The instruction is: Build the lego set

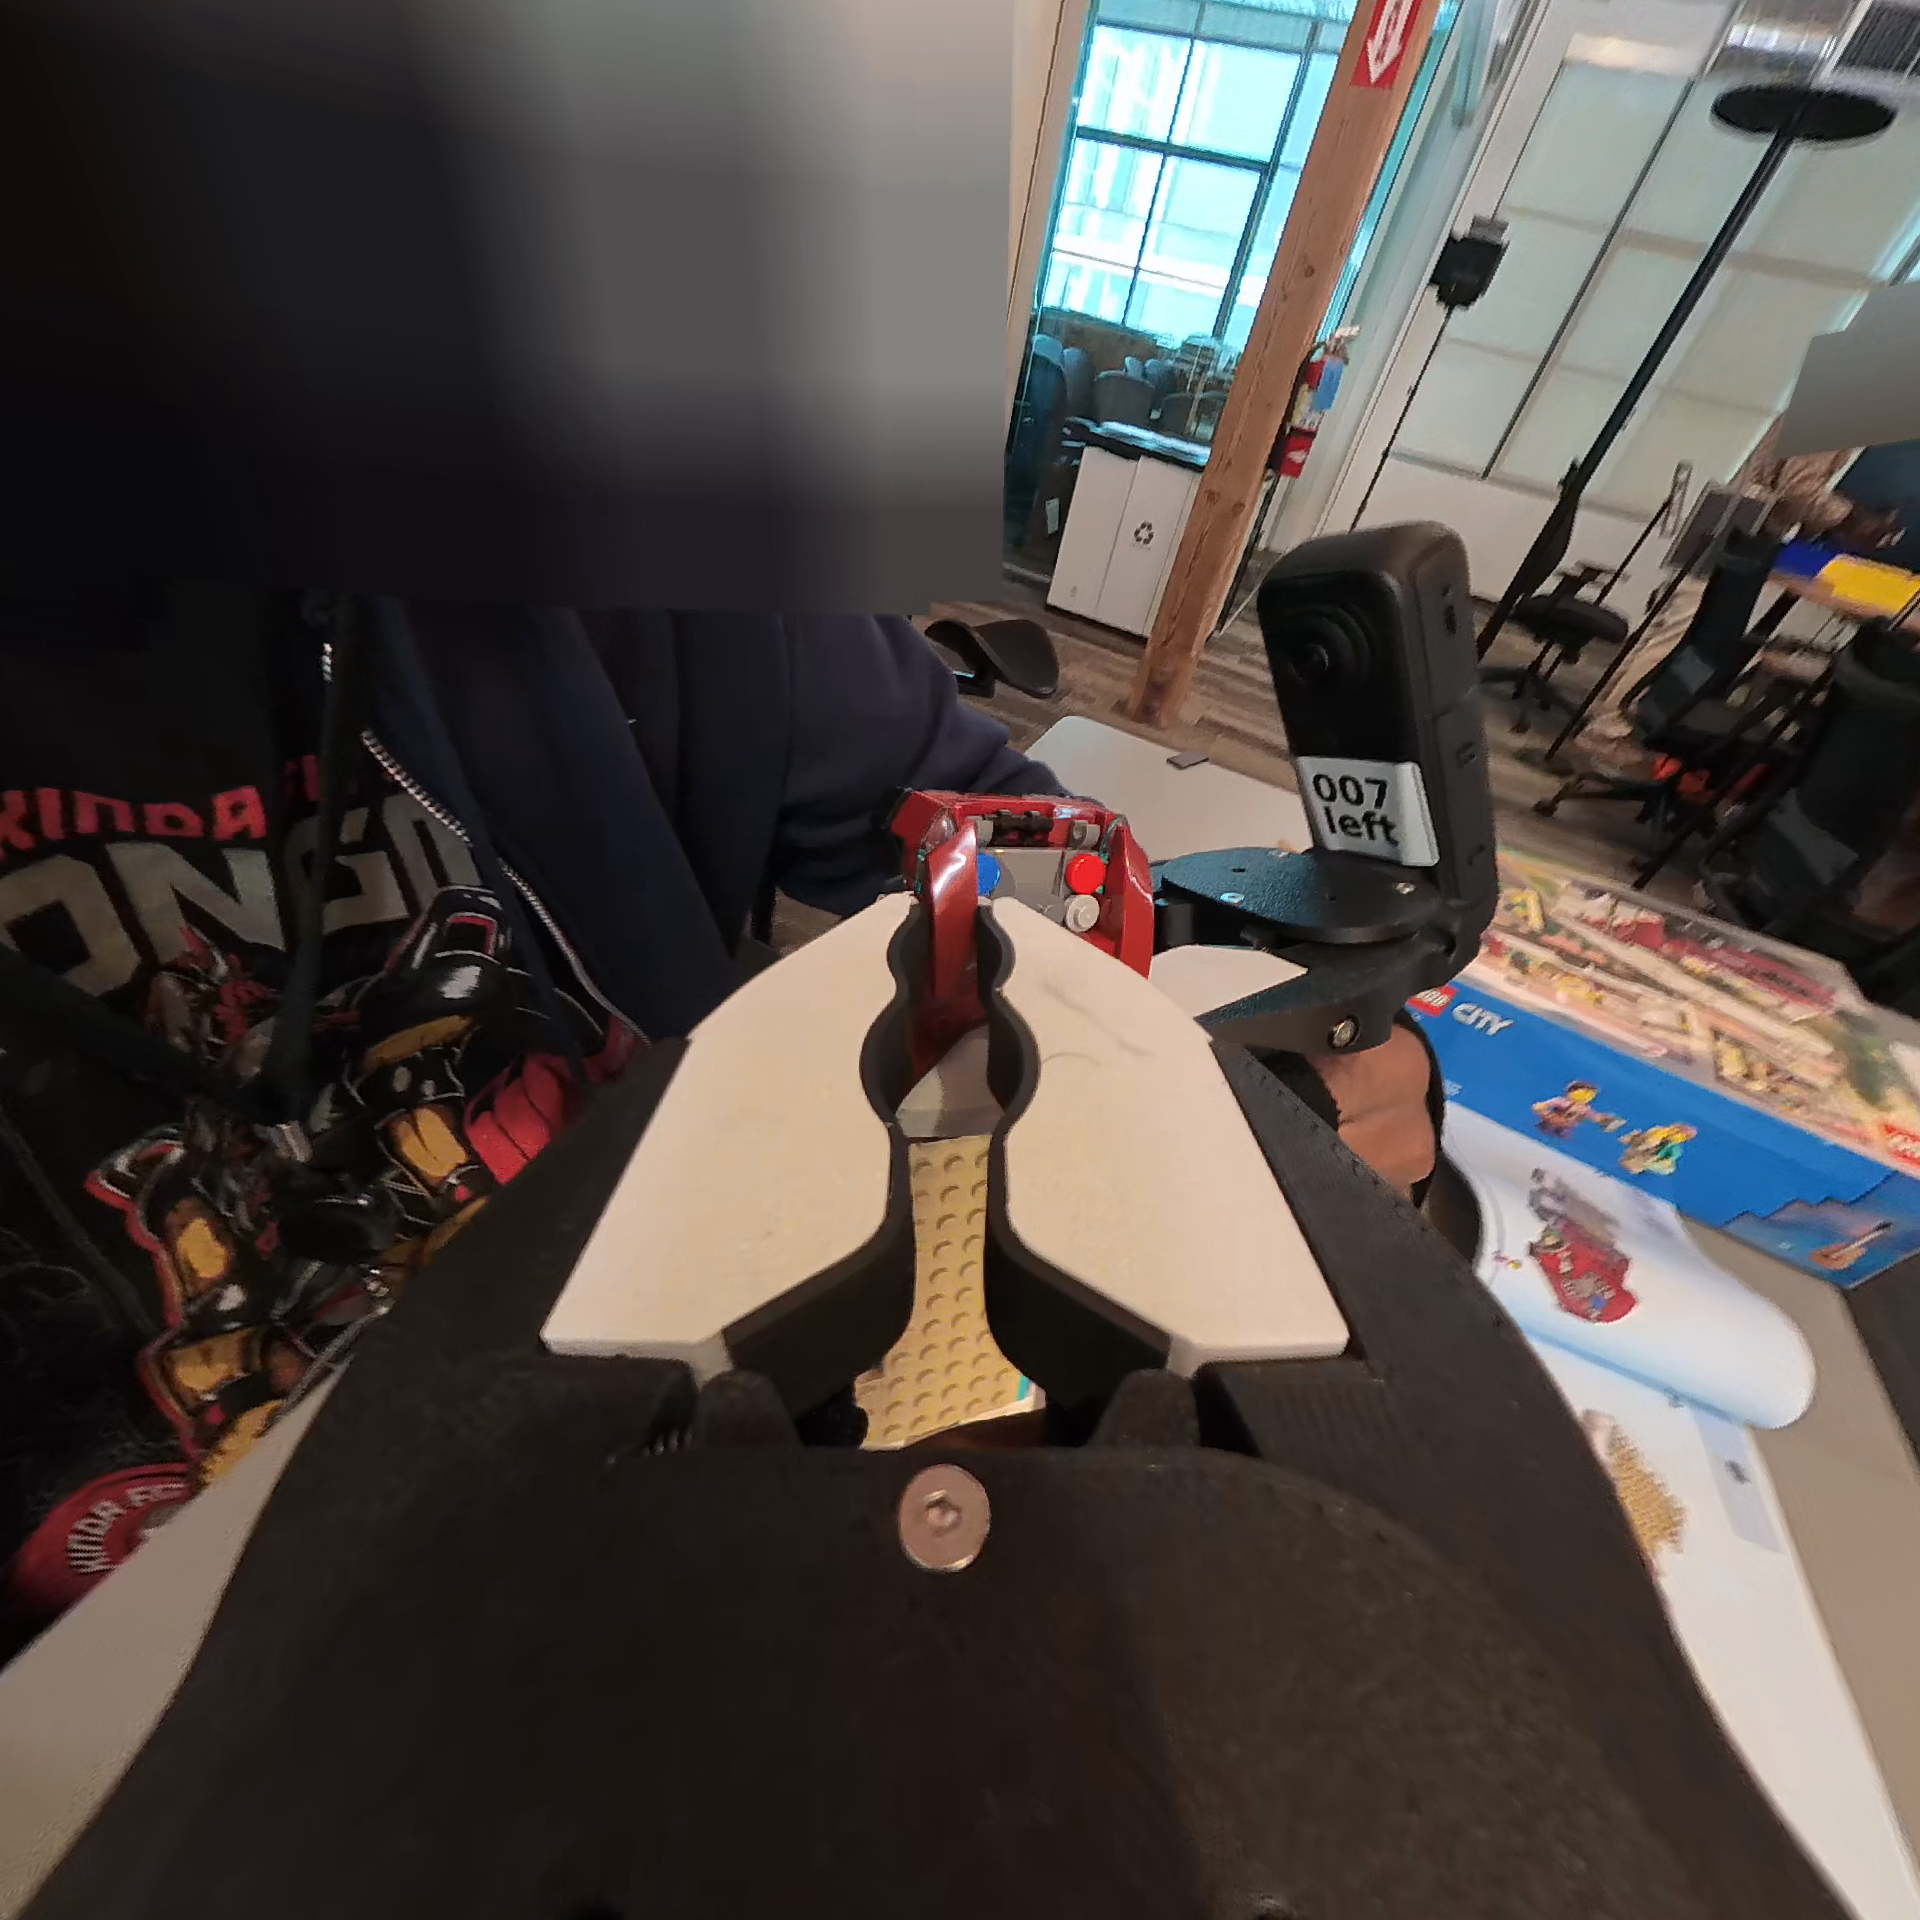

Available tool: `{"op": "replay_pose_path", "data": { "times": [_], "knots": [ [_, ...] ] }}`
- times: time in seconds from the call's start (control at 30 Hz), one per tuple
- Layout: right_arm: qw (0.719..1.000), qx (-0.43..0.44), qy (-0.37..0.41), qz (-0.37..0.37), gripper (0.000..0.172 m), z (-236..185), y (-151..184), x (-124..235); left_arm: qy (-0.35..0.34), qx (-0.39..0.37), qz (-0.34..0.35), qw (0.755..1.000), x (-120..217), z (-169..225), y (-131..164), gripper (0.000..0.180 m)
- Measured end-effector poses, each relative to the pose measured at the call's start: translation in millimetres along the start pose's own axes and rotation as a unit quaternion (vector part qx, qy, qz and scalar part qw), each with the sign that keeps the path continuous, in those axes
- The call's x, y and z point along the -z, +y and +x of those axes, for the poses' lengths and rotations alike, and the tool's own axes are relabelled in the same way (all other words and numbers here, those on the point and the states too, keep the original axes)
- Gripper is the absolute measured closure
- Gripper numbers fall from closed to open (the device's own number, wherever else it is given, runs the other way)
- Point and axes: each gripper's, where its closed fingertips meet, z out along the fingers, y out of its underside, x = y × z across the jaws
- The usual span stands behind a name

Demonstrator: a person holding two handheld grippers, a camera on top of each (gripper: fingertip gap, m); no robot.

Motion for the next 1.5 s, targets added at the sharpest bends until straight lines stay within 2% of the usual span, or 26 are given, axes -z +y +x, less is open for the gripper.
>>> {"op": "replay_pose_path", "data": {
  "times": [0.17, 0.23, 0.3, 0.43, 0.53, 0.77, 1.07, 1.5],
  "knots": [
    [0.999, 0.009, 0.033, -0.001, 0.161, 8.1, -3.5, 4.4, -0.032, -0.008, -0.008, 0.999, 4.3, -9.7, -0.1, 0.145],
    [0.998, 0.022, 0.055, -0.014, 0.148, 11.3, -6.0, 5.6, -0.066, -0.024, -0.023, 0.997, 8.5, -19.4, 1.1, 0.145],
    [0.994, 0.051, 0.092, -0.032, 0.143, 16.2, -10.2, 7.0, -0.1, -0.045, -0.043, 0.993, 13.5, -28.8, 1.5, 0.145],
    [0.969, 0.13, 0.2, -0.06, 0.136, 33.2, -25.8, 14.5, -0.181, -0.094, -0.08, 0.976, 26.5, -49.7, -6.1, 0.145],
    [0.946, 0.195, 0.244, -0.084, 0.133, 35.4, -33.3, 16.2, -0.222, -0.124, -0.1, 0.962, 35.0, -59.3, -14.8, 0.145],
    [0.931, 0.226, 0.27, -0.094, 0.122, 34.8, -39.2, 7.7, -0.242, -0.146, -0.119, 0.952, 38.7, -62.8, -23.4, 0.145],
    [0.934, 0.206, 0.272, -0.11, 0.135, 37.4, -34.4, 4.5, -0.248, -0.151, -0.149, 0.945, 36.4, -67.0, -13.4, 0.145],
    [0.932, 0.216, 0.263, -0.121, 0.137, 35.7, -31.7, 4.6, -0.246, -0.15, -0.164, 0.943, 36.1, -67.5, -10.3, 0.145]
  ]
}}
